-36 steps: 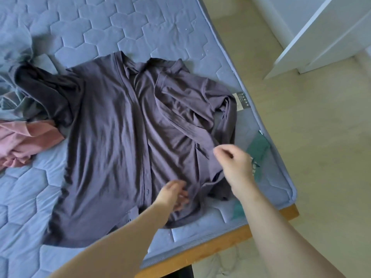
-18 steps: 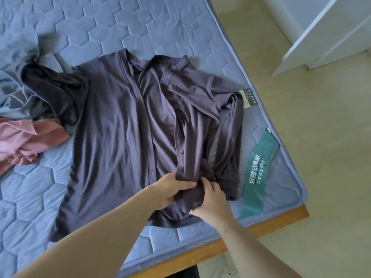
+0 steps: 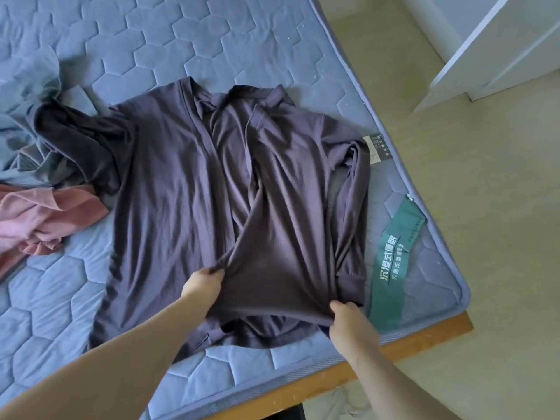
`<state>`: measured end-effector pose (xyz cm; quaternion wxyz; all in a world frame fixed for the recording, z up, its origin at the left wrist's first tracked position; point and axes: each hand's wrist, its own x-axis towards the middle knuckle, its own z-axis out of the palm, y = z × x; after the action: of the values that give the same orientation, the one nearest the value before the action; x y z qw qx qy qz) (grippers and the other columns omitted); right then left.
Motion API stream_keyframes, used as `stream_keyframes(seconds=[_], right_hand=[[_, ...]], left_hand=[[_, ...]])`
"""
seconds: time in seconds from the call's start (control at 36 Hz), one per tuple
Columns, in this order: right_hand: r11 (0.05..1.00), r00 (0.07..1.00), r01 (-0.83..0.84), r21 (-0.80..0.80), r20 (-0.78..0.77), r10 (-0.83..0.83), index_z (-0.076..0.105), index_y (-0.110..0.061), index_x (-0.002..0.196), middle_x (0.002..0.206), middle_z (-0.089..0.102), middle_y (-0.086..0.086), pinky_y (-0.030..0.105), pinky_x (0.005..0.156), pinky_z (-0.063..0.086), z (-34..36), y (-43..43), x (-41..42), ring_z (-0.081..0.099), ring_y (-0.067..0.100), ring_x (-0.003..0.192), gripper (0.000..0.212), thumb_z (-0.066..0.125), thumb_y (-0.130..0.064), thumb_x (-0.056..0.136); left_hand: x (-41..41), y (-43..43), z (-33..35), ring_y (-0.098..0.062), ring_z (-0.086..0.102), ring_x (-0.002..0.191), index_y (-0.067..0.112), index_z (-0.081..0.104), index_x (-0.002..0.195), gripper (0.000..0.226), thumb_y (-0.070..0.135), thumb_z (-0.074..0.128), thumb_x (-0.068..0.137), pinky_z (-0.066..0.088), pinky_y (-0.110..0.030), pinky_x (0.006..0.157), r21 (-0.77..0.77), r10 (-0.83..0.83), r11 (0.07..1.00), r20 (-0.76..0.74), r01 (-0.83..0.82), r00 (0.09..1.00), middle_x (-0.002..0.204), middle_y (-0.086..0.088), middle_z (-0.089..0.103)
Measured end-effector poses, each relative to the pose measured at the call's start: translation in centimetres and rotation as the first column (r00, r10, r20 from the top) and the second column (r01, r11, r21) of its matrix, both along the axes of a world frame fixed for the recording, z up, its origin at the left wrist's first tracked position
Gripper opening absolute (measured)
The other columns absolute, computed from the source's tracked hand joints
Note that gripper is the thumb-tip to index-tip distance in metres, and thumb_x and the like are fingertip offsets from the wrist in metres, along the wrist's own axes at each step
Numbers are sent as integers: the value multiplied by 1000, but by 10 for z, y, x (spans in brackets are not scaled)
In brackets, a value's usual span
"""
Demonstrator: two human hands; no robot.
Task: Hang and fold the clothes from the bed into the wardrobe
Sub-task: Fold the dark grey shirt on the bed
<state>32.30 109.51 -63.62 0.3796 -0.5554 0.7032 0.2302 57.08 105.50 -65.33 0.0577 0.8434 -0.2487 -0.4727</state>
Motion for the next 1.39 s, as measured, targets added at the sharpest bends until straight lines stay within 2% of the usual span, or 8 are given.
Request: stream_keyframes(seconds=[0.11, 0.5, 0.61, 0.69, 0.83, 1.0, 1.19, 1.39], right_hand=[[998, 999, 1, 70, -49, 2, 44, -21, 86, 111, 49, 4, 28, 69, 38, 1, 0, -4, 55, 25, 101, 19, 39, -3, 88], [970, 966, 223, -91, 150, -209, 36, -23, 77, 88, 47, -1, 29, 57, 30, 12, -33, 15, 47, 23, 74, 14, 45, -30, 83], [954, 945, 279, -108, 210, -252, 41, -20, 86, 91, 49, -2, 31, 63, 33, 11, -59, 23, 48, 24, 80, 3, 41, -23, 86], [950, 933, 297, -96, 242, -267, 41, -19, 89, 93, 52, 0, 29, 56, 31, 7, -78, 28, 47, 22, 78, 2, 40, -20, 88], [927, 897, 366, -81, 296, -328, 45, -20, 92, 92, 54, -2, 29, 59, 35, -4, -102, 30, 50, 20, 78, 6, 41, -18, 88], [890, 860, 452, -63, 296, -416, 49, -15, 103, 100, 57, 4, 32, 68, 41, -17, -116, 30, 55, 26, 86, 13, 43, -16, 91], [913, 910, 368, -173, 269, -316, 43, -16, 87, 97, 55, 7, 31, 65, 36, -20, -113, 39, 49, 27, 78, 7, 48, -12, 86], [963, 958, -13, -269, 272, 89, 36, -23, 80, 78, 45, -6, 32, 63, 35, -12, -57, 45, 54, 21, 82, 15, 49, -20, 86]], left_hand=[[3, 6, -2, -30, 54, 115, 10, 54, 124, 32, 16, 44, 94, 45, -30, 88, 333, -535, 800, 18, 499, 845, 126, -13, 56], [-31, -71, 10, -13, 36, 38, 11, 47, 82, 21, 27, 58, 92, 29, -16, 42, -128, 157, 970, -330, -209, 931, 60, -6, 34], [-31, -93, 7, -16, 40, 52, 8, 48, 122, 35, 21, 58, 90, 35, -25, 54, -151, 329, 893, -426, -424, 843, 66, -3, 44], [-31, -108, 7, -14, 41, 52, 21, 52, 100, 12, 12, 53, 92, 30, -23, 49, -219, 280, 892, -422, -396, 863, 73, -2, 46], [-26, -129, -4, -10, 46, 47, 18, 63, 78, 25, -1, 51, 89, 37, -17, 41, -213, 59, 968, -319, -132, 946, 64, 0, 47], [6, -119, -6, -21, 53, 73, 27, 60, 78, 35, -2, 40, 77, 40, -25, 64, -281, 150, 955, 177, -96, 973, 87, -2, 61], [17, -94, -15, -19, 45, 81, 19, 48, 98, 21, 15, 62, 83, 34, -26, 70, -220, -99, 968, 120, 124, 988, 106, -2, 38], [-2, -37, -3, -30, 45, 95, 14, 51, 93, 20, 26, 63, 82, 39, -34, 75, -139, -447, 814, 469, 563, 762, 97, -6, 40]])
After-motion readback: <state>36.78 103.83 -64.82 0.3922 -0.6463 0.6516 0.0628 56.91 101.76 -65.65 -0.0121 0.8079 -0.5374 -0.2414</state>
